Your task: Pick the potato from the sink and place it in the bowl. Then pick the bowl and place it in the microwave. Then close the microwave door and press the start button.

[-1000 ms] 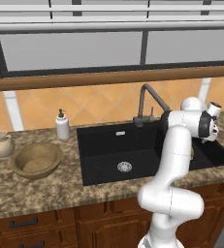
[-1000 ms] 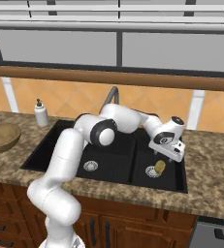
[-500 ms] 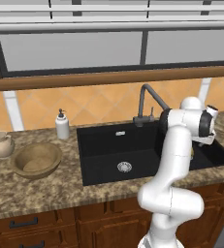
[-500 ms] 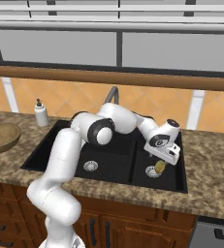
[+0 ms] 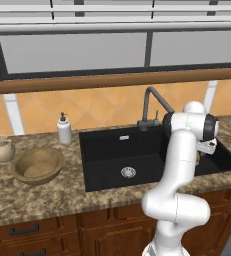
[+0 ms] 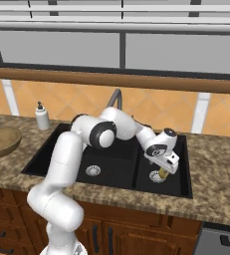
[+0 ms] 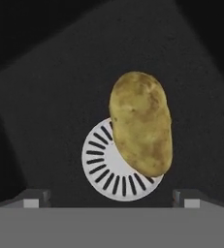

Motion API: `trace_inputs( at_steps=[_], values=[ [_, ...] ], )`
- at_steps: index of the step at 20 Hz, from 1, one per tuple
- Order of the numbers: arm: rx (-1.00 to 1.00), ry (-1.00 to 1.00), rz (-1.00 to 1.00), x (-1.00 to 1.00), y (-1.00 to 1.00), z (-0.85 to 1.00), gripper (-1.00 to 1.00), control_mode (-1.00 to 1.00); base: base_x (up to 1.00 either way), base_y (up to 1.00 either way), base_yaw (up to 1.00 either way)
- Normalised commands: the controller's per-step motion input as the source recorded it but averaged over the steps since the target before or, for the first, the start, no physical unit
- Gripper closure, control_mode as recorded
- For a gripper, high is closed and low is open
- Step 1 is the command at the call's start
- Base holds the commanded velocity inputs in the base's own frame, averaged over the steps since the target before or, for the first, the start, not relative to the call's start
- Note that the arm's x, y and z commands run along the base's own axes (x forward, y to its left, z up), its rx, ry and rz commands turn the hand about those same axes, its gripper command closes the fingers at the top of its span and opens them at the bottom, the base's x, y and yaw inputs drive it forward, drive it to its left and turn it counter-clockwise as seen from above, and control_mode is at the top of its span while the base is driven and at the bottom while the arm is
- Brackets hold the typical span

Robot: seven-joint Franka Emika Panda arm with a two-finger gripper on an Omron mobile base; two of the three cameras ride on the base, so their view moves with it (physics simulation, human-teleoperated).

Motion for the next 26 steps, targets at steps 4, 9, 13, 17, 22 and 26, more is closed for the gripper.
trace_inputs(
  at_steps=[4, 9, 13, 17, 22, 26],
  values=[
    [0.00, -0.06, -0.25, 0.01, -0.08, -0.12, -1.00, -1.00, 0.00, 0.00, 0.00],
    [0.00, 0.01, -0.04, 0.04, -0.47, -0.07, -1.00, -1.00, 0.00, 0.00, 0.00],
    [0.00, 0.05, 0.00, 0.29, -0.06, -0.16, -1.00, -1.00, 0.00, 0.00, 0.00],
    [0.00, 0.02, 0.00, 0.30, 0.00, -0.26, -1.00, -1.00, 0.00, 0.00, 0.00],
    [0.00, 0.02, 0.00, 0.05, -0.11, -0.34, -1.00, -1.00, 0.00, 0.00, 0.00],
    [-0.03, 0.01, 0.00, 0.00, 0.19, -0.41, 1.00, -1.00, 0.00, 0.00, 0.00]
  ],
)
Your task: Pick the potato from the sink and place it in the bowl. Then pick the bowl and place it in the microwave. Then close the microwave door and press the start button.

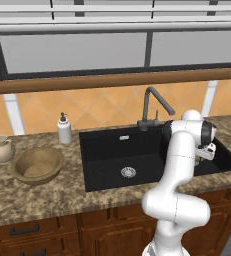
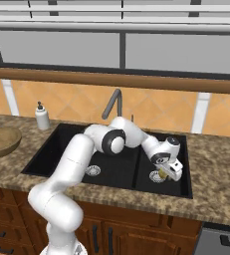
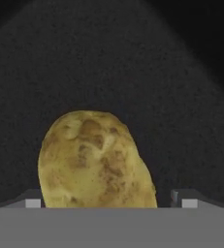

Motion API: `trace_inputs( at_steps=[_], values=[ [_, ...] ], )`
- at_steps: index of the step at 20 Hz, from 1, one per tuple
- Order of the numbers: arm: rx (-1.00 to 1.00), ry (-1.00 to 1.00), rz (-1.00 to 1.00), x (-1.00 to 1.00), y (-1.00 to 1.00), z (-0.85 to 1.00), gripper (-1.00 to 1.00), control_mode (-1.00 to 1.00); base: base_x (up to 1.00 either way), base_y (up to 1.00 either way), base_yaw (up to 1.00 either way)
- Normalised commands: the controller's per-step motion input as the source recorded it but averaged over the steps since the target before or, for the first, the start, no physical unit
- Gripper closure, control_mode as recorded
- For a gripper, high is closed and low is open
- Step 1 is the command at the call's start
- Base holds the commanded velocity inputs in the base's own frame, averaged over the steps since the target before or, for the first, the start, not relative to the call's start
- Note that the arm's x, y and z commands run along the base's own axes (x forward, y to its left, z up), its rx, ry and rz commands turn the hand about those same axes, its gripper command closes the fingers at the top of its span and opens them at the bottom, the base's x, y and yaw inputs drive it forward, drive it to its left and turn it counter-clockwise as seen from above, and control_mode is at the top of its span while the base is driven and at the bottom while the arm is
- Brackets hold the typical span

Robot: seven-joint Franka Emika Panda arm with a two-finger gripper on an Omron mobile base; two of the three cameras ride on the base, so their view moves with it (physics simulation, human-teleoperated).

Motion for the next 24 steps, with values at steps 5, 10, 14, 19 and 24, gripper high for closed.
trace_inputs(
  at_steps=[5, 10, 14, 19, 24],
  values=[
    [-0.06, 0.00, 0.01, -0.02, 0.40, -0.21, 1.00, -1.00, 0.00, 0.00, 0.00],
    [-0.12, -0.04, 0.03, -0.38, 0.61, 0.32, 1.00, -1.00, 0.00, 0.00, 0.00],
    [0.00, -0.14, 0.10, -0.46, 0.00, 0.98, 1.00, -1.00, 0.00, 0.00, 0.00],
    [0.07, -0.09, 0.17, -0.34, -0.14, 1.00, 1.00, -1.00, 0.00, 0.00, 0.00],
    [0.17, 0.00, 0.24, -0.30, -0.08, 1.00, 1.00, -1.00, 0.00, 0.00, 0.00]
  ],
)
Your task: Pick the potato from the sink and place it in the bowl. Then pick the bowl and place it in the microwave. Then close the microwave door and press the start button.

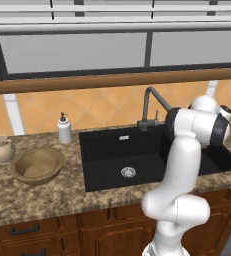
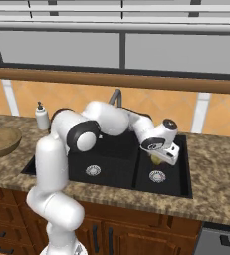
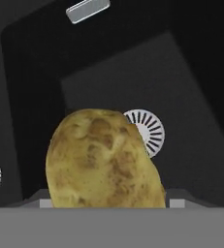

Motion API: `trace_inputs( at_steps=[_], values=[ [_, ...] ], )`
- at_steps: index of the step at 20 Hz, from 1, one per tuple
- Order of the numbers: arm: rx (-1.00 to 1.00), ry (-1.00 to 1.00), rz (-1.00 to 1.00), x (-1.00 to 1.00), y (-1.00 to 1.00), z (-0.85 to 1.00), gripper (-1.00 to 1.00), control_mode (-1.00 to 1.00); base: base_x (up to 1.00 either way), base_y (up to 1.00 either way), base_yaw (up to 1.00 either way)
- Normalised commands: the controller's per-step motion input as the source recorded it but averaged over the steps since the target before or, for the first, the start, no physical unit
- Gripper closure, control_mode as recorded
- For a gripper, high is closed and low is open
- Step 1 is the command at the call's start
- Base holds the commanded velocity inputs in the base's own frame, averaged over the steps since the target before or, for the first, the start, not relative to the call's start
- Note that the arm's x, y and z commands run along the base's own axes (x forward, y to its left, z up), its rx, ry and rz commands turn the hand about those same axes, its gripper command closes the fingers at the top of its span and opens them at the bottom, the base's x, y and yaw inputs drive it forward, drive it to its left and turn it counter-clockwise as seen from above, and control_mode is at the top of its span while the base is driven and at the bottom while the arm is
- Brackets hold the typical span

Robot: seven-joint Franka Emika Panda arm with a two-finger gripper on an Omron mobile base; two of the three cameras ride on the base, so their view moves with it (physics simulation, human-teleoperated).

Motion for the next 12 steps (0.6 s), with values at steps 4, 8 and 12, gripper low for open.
trace_inputs(
  at_steps=[4, 8, 12],
  values=[
    [0.18, 0.00, 0.22, -0.54, 0.04, 1.00, 1.00, -1.00, 0.00, 0.00, 0.00],
    [0.16, -0.02, 0.07, -0.88, 0.45, 0.77, 1.00, -1.00, 0.00, 0.00, 0.00],
    [0.01, -0.26, 0.00, -0.98, 0.48, 0.74, 1.00, -1.00, 0.00, 0.00, 0.00]
  ],
)
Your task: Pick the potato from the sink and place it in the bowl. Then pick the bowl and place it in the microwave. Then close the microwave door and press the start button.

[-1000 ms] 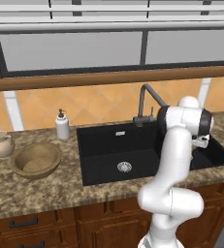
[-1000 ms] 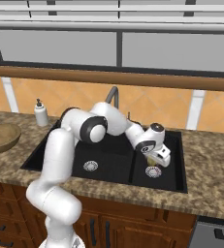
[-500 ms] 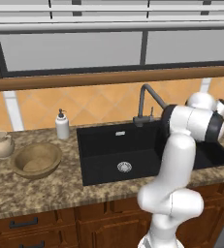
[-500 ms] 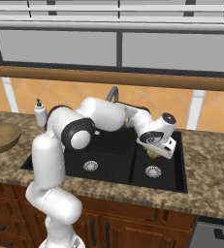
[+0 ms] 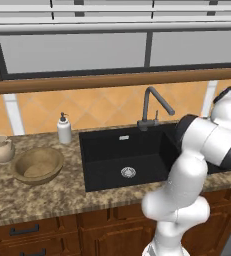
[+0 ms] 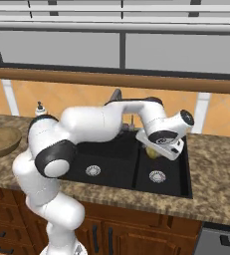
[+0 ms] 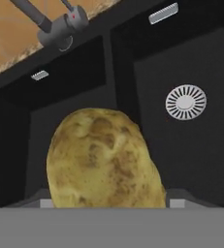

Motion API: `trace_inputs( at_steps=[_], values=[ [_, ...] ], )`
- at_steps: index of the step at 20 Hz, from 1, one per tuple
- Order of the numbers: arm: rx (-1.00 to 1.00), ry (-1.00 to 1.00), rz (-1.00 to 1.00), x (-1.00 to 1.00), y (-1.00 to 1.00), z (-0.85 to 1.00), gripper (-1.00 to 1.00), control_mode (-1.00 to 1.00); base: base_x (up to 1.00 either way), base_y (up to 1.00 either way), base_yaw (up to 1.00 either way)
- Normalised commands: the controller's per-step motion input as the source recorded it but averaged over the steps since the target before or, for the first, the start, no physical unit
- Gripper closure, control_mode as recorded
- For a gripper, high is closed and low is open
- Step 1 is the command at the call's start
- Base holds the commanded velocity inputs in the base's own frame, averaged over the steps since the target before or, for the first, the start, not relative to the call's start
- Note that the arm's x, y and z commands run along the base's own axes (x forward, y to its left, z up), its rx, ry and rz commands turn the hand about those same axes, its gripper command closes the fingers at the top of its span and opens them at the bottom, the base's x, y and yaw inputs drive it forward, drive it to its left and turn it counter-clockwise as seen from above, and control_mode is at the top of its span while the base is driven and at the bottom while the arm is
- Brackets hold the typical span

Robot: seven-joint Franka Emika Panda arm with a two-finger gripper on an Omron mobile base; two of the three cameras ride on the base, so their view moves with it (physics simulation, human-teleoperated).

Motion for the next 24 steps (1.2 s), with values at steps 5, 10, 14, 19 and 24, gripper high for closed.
trace_inputs(
  at_steps=[5, 10, 14, 19, 24],
  values=[
    [0.00, -0.13, 0.00, -0.69, 0.98, 0.41, 1.00, -1.00, 0.00, 0.00, 0.00],
    [0.00, -0.06, 0.00, -0.53, 1.00, 0.34, 1.00, -1.00, 0.00, 0.00, 0.00],
    [0.00, 0.06, 0.02, -0.19, 1.00, 0.46, 1.00, -1.00, 0.00, 0.00, 0.00],
    [-0.02, 0.04, 0.09, -0.25, 1.00, 0.31, 1.00, -1.00, 0.00, 0.00, 0.00],
    [-0.12, -0.08, 0.01, -0.15, 1.00, 0.22, 1.00, -1.00, 0.00, 0.00, 0.00]
  ],
)
